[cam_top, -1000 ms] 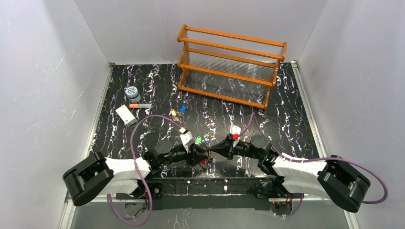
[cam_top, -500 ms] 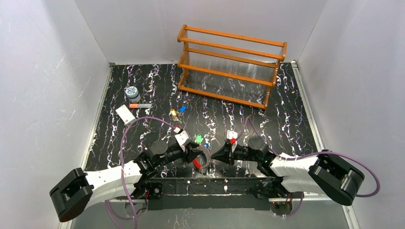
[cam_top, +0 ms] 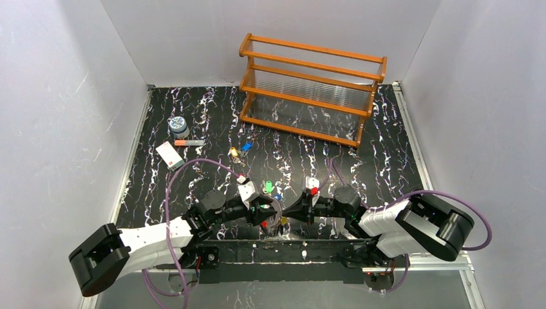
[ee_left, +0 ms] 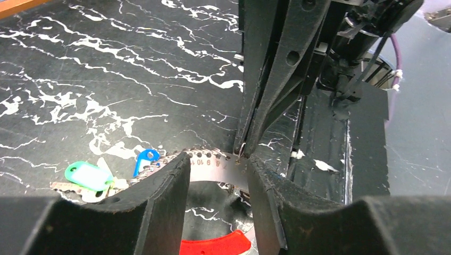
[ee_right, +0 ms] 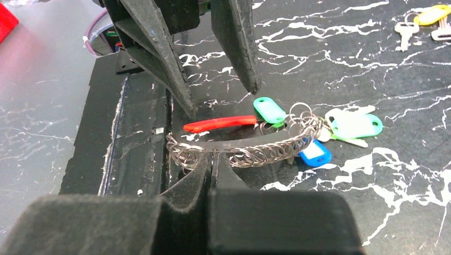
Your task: Put the keys on the keyring
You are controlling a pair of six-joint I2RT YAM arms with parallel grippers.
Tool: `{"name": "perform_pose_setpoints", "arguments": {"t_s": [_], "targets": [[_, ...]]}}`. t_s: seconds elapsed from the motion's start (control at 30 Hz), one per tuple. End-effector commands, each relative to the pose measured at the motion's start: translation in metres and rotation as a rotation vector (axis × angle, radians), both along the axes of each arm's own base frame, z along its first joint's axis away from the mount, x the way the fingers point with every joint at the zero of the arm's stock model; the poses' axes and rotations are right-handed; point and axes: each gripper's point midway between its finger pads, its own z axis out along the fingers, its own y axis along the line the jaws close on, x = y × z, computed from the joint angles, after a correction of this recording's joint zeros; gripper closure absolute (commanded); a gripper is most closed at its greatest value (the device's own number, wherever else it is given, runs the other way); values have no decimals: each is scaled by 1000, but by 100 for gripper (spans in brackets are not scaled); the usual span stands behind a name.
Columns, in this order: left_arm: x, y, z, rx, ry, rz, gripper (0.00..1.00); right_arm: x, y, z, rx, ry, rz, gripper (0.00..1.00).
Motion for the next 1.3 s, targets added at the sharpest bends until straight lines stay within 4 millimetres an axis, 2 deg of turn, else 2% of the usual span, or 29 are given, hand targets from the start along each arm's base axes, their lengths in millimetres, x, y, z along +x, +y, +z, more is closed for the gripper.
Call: {"name": "perform_pose_setpoints", "arguments": {"t_s": [0.0, 0.27, 0.63, 1.27], "targets": [[-10, -5, 7, -32, -34, -73, 57, -7, 7, 33, 127, -113, 72, 99], [-20, -8, 0, -20, -4, -129, 59, -8, 9, 46, 173, -157, 81, 99], [-26, -10, -13, 17, 14, -153, 59, -10, 13, 56, 217, -112, 102, 99], [-34, -15, -16, 37, 1, -198, 60, -12, 26, 80, 284, -97, 167, 99]]}}
